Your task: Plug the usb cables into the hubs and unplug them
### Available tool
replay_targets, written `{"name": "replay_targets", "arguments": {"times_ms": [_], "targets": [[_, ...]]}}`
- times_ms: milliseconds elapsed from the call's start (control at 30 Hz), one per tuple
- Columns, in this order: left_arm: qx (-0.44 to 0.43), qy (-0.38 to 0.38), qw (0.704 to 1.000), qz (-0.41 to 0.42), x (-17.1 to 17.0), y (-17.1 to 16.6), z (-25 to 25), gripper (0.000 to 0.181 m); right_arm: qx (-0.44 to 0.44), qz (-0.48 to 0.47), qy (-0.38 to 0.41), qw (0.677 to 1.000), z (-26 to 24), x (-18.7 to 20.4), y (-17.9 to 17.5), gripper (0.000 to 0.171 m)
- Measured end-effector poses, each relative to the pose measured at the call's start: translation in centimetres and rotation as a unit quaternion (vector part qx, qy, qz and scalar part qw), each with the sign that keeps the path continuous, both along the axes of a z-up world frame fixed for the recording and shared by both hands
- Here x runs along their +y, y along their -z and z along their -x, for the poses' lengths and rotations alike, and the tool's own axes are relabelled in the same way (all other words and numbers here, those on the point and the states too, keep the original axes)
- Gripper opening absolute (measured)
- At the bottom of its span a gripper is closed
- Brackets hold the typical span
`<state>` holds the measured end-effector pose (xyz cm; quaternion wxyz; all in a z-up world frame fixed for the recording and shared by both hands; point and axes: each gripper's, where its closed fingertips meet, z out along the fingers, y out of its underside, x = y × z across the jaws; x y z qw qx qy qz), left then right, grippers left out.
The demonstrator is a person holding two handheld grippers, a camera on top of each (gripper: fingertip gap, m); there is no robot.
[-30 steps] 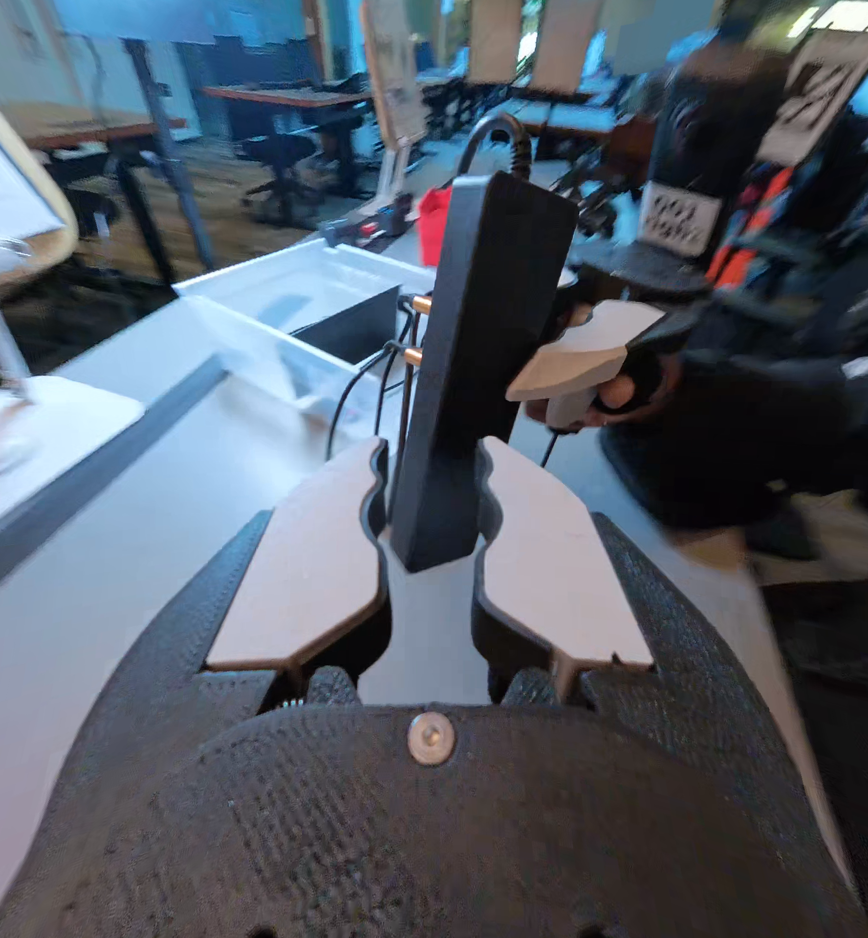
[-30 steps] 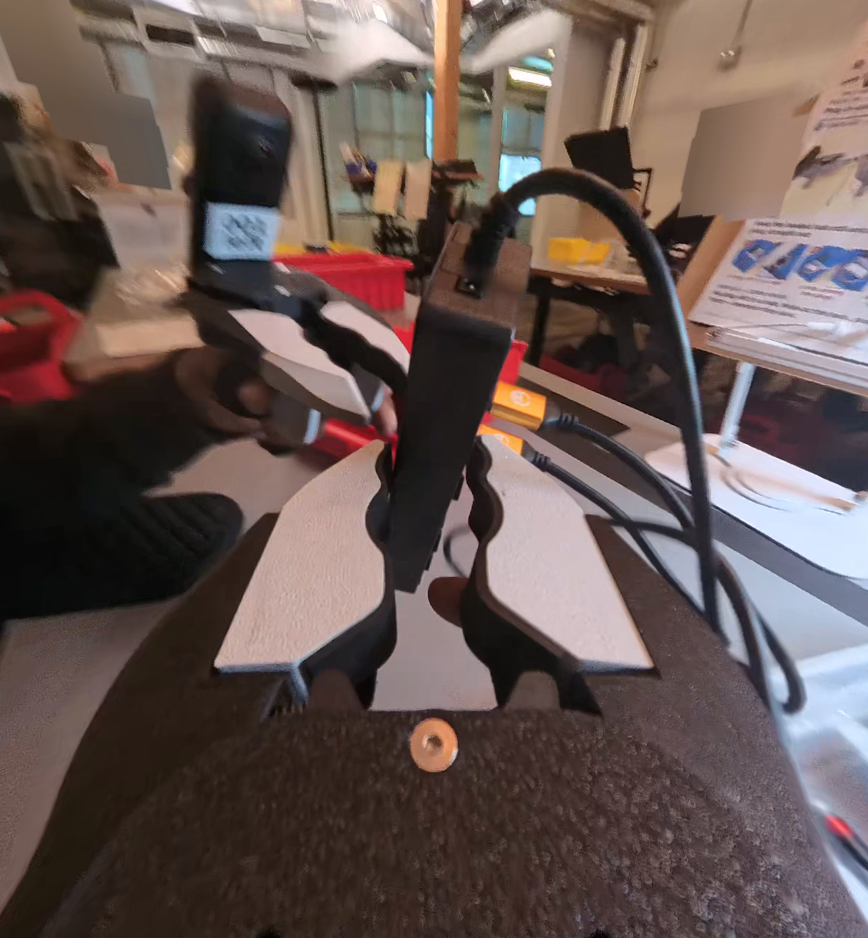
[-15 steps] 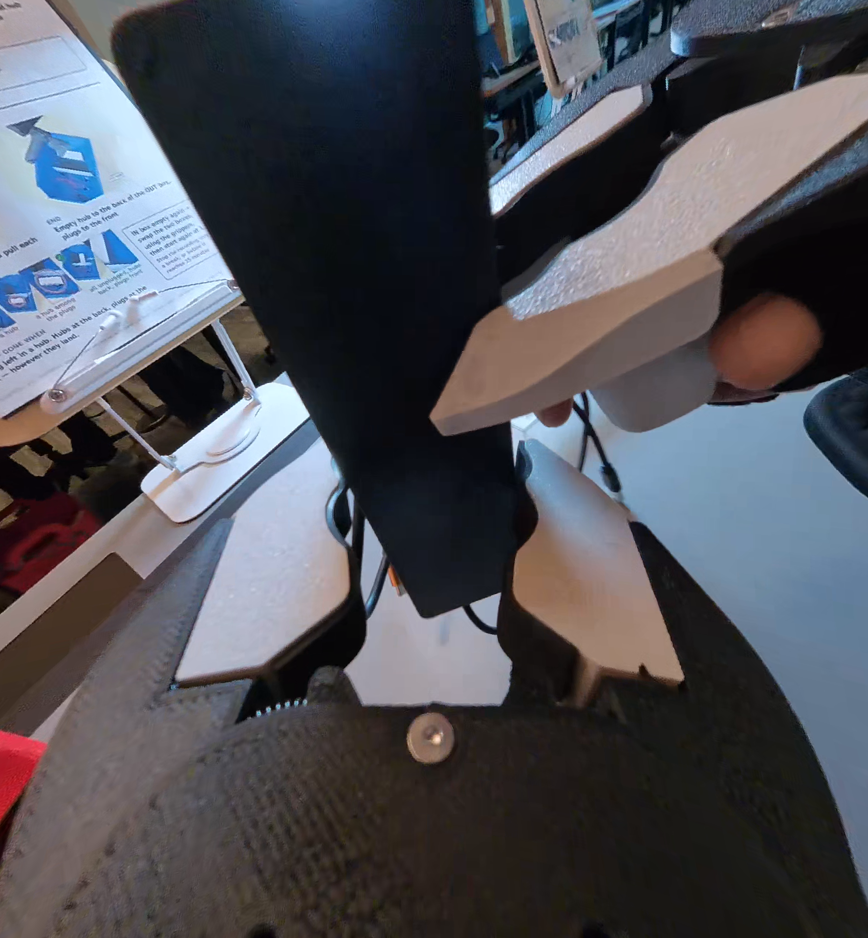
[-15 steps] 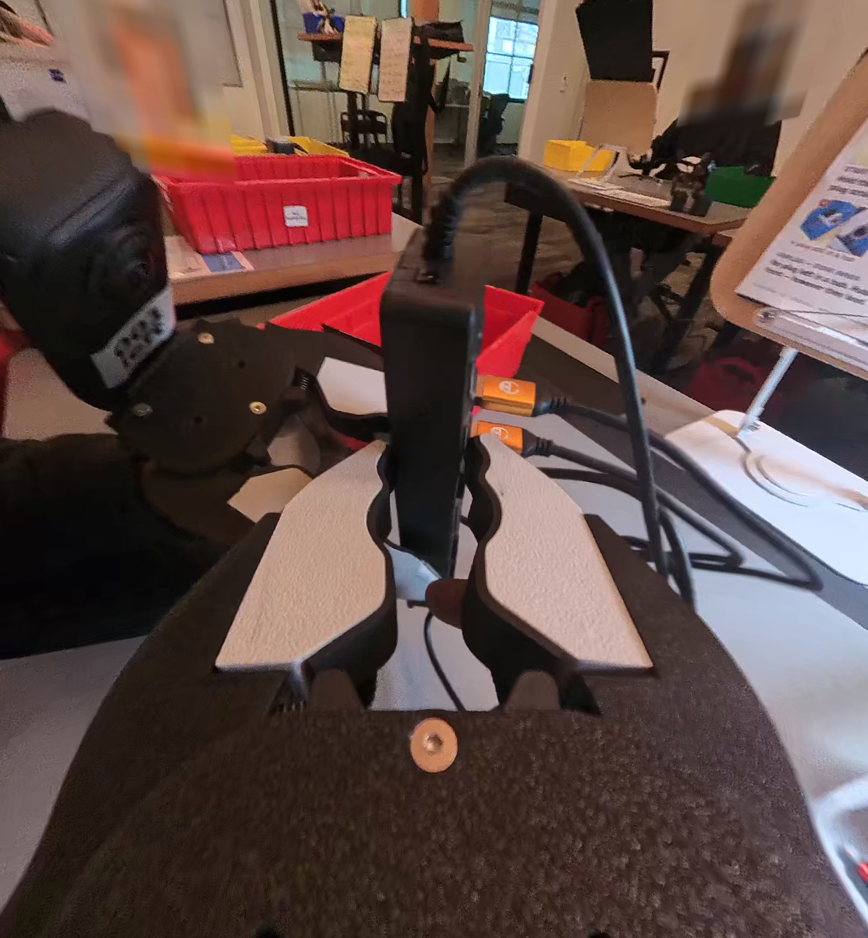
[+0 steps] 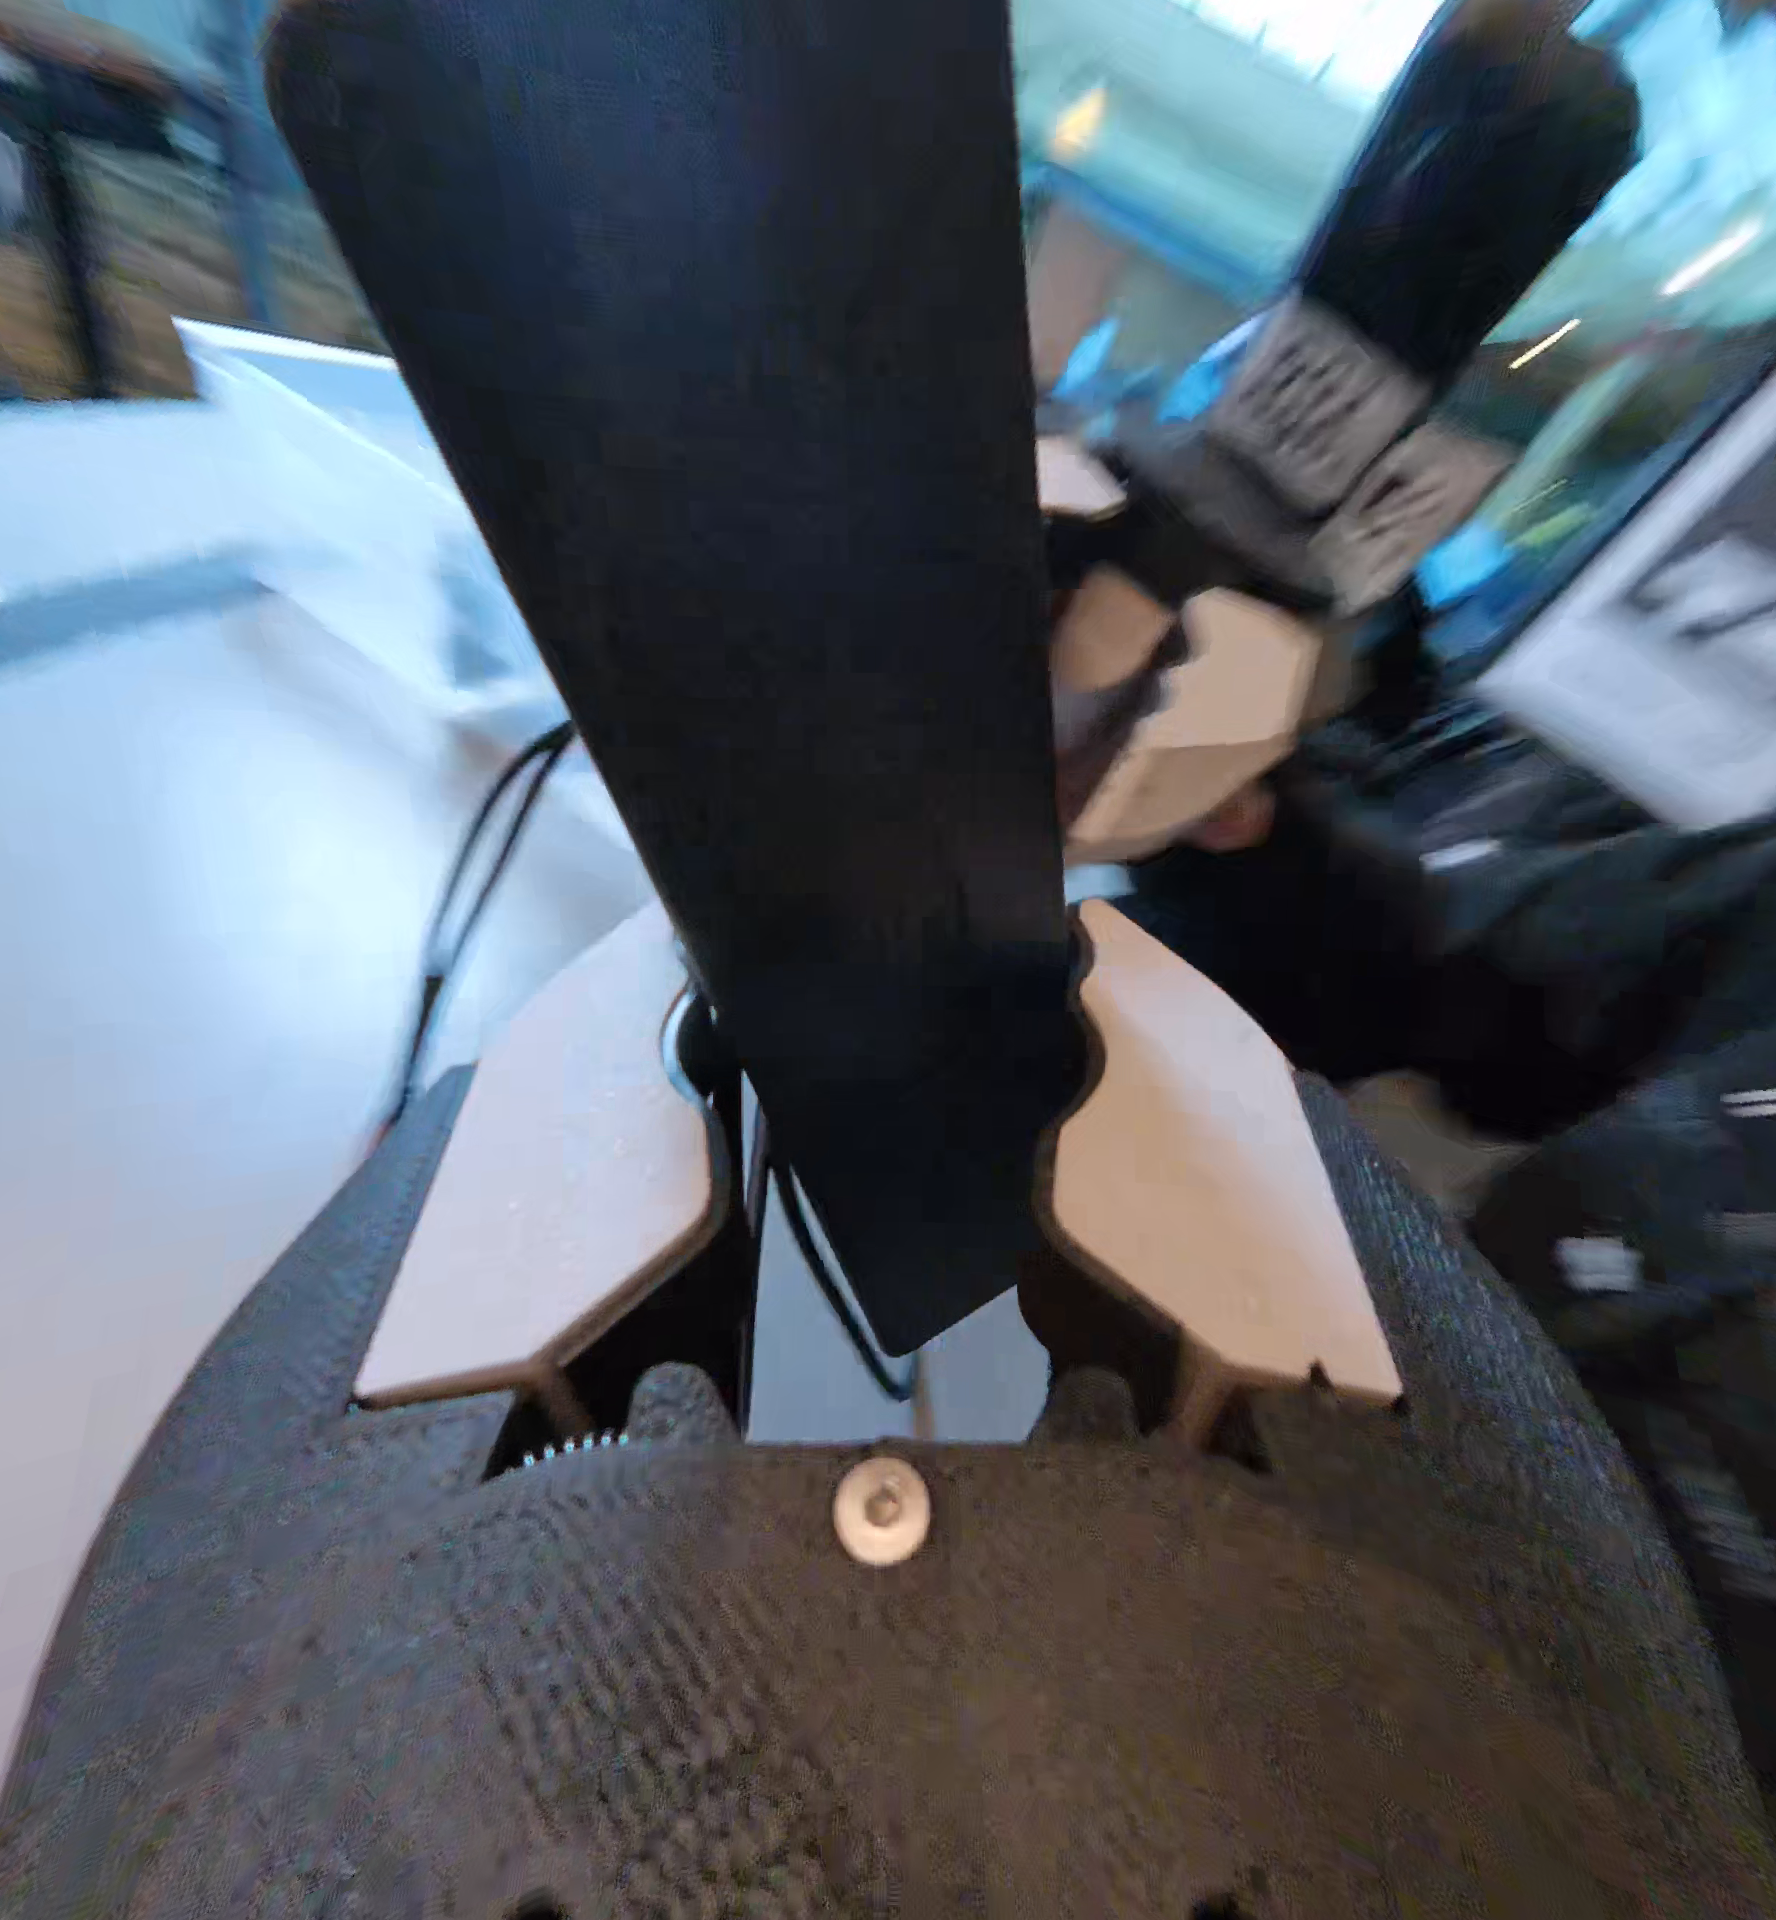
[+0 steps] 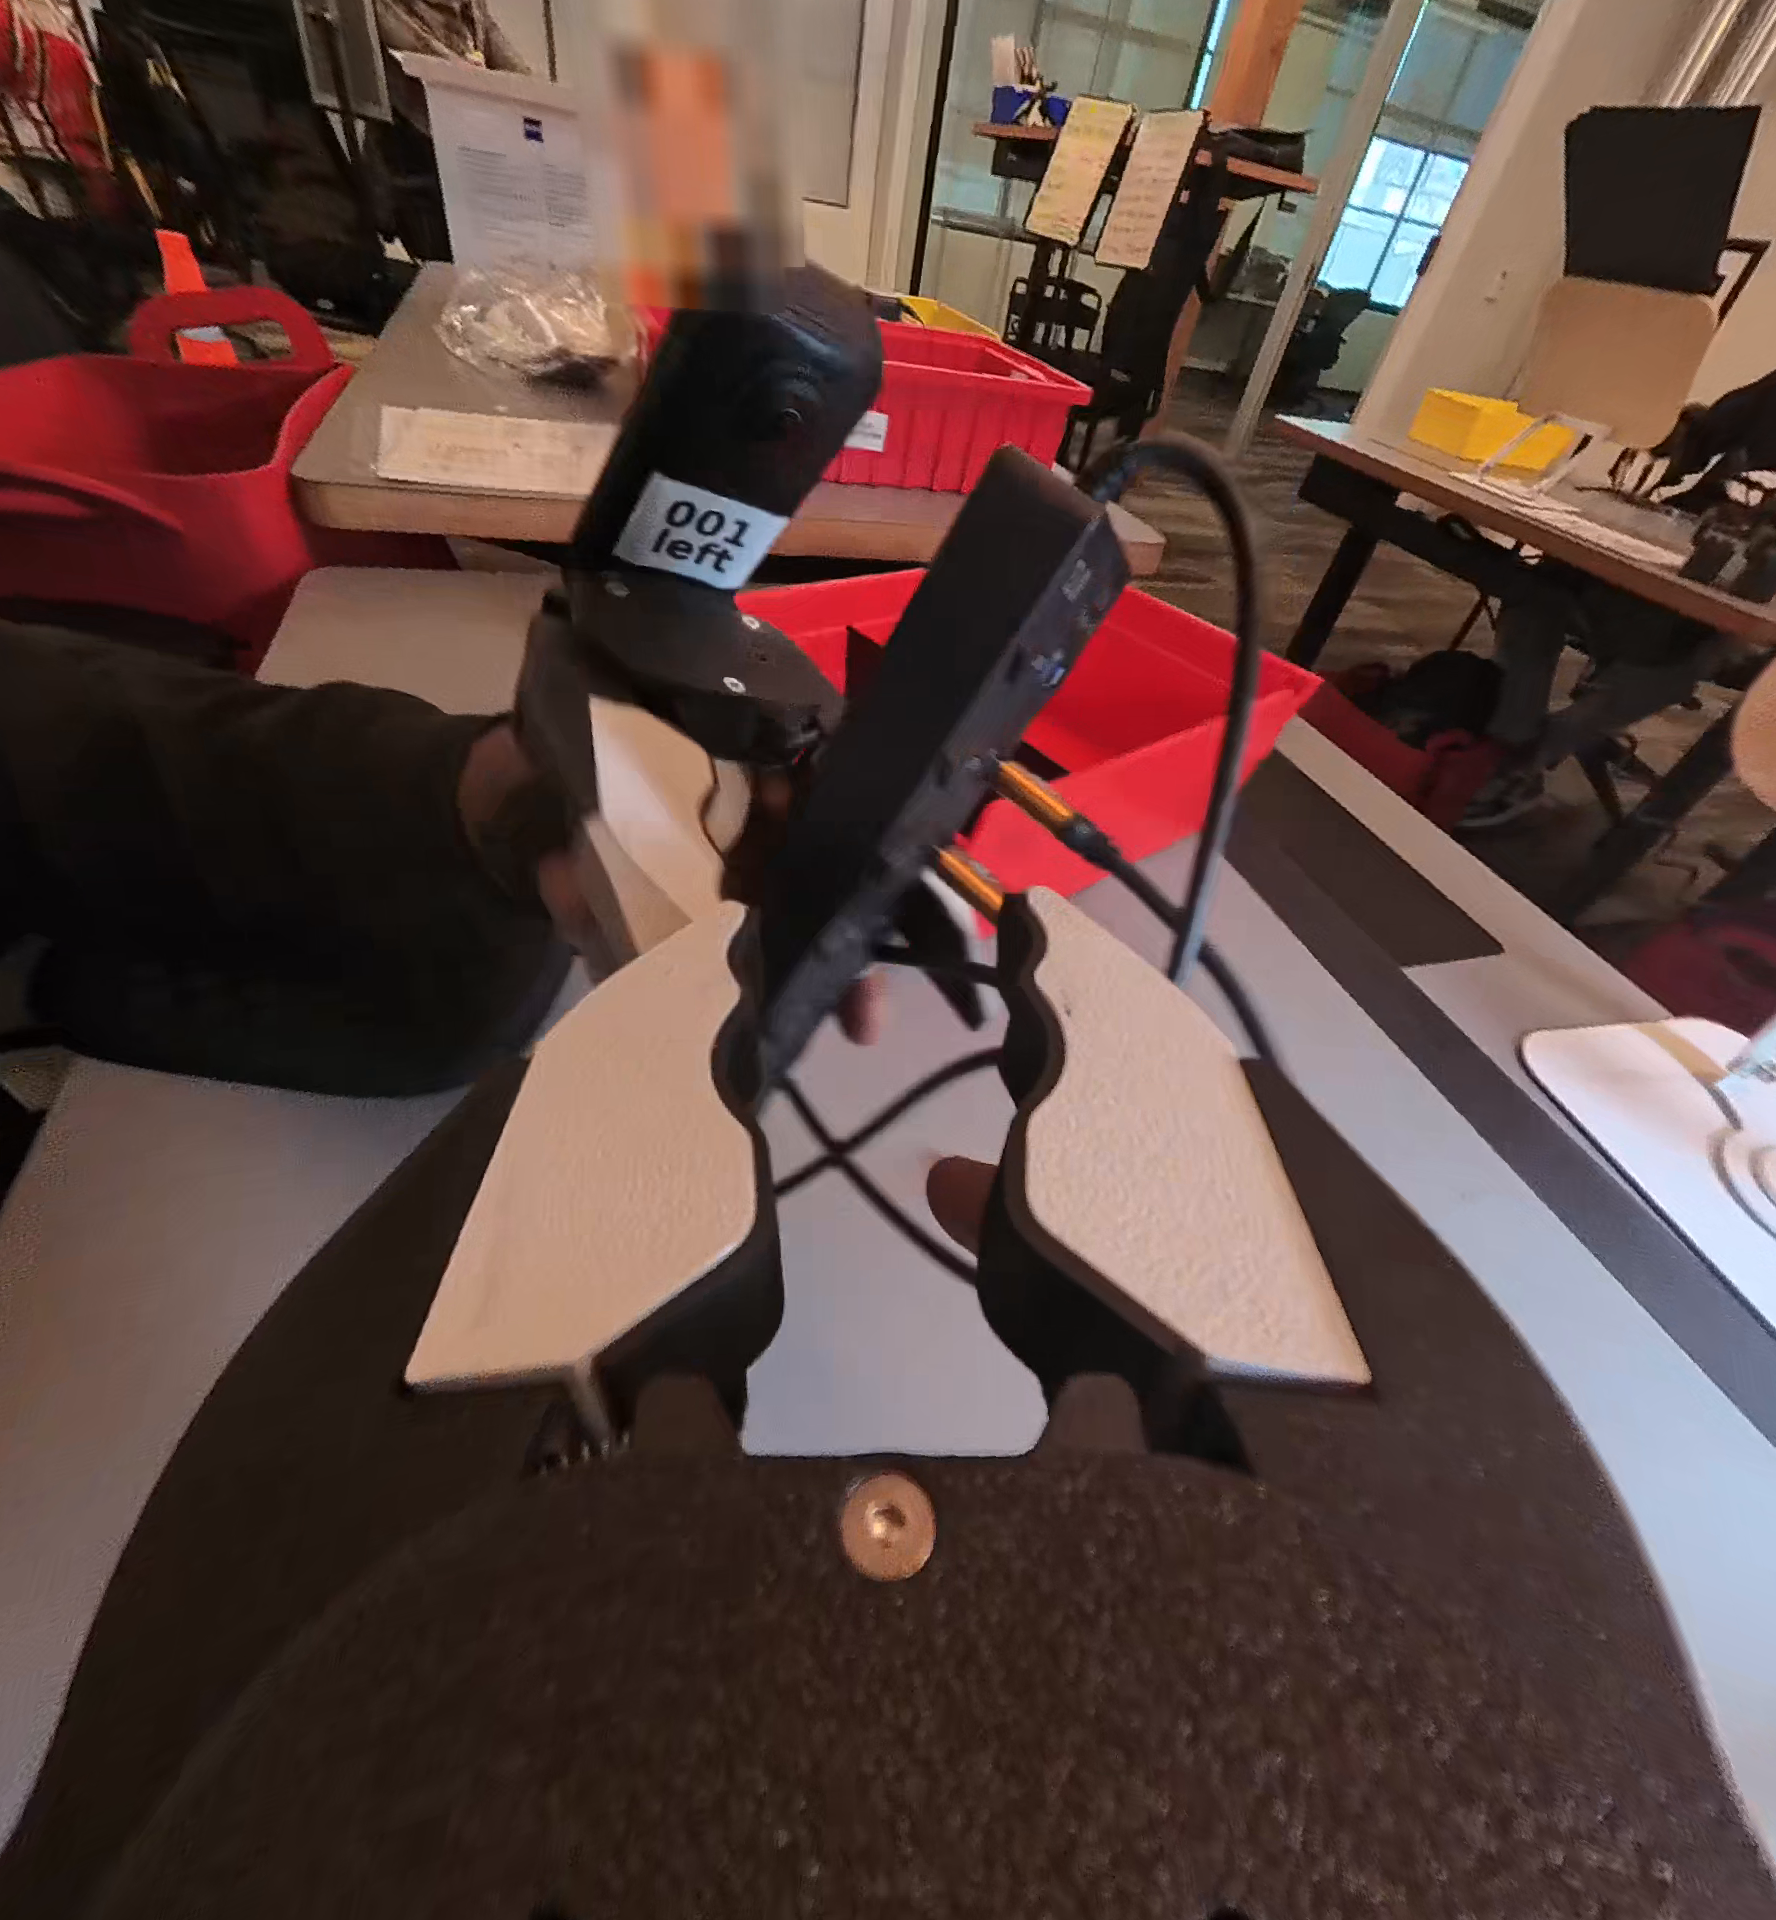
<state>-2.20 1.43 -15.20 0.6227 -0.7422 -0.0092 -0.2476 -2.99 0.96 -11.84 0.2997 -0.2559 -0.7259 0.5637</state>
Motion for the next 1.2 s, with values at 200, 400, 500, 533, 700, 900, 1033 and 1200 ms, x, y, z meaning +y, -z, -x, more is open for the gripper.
{"name": "replay_targets", "arguments": {"times_ms": [200, 400, 500, 533, 700, 900, 1033, 1200], "targets": [[-0.234, 0.130, 0.960, -0.080, -0.8, -1.9, -1.9, 0.064, -0.043, 0.052, -0.006, 0.998, 0.1, 3.7, 0.4, 0.037], [-0.144, 0.139, 0.977, -0.068, -0.8, -0.9, -3.2, 0.063, -0.072, 0.040, -0.037, 0.996, -1.5, 4.8, 0.3, 0.031], [-0.075, 0.145, 0.985, -0.051, -0.8, 0.2, -3.9, 0.063, -0.087, -0.013, -0.057, 0.994, -2.3, 3.4, 1.6, 0.028], [-0.067, 0.151, 0.985, -0.049, -0.9, 0.4, -4.2, 0.063, -0.087, -0.043, -0.058, 0.994, -2.4, 2.9, 2.2, 0.028], [-0.015, 0.192, 0.981, -0.035, -1.6, 1.3, -5.4, 0.063, -0.065, -0.109, -0.050, 0.991, -2.6, 1.6, 2.6, 0.029], [0.037, 0.252, 0.967, 0.020, -2.6, 3.4, -7.4, 0.063, -0.076, -0.167, -0.091, 0.979, -3.9, 0.5, 3.9, 0.028], [0.075, 0.287, 0.953, 0.066, -3.3, 5.3, -8.4, 0.062, -0.115, -0.199, -0.144, 0.962, -5.1, -0.8, 6.5, 0.023], [0.146, 0.197, 0.964, 0.101, -1.9, 6.8, -5.8, 0.060, -0.129, -0.201, -0.091, 0.967, -3.4, 0.5, 7.1, 0.015]]}}
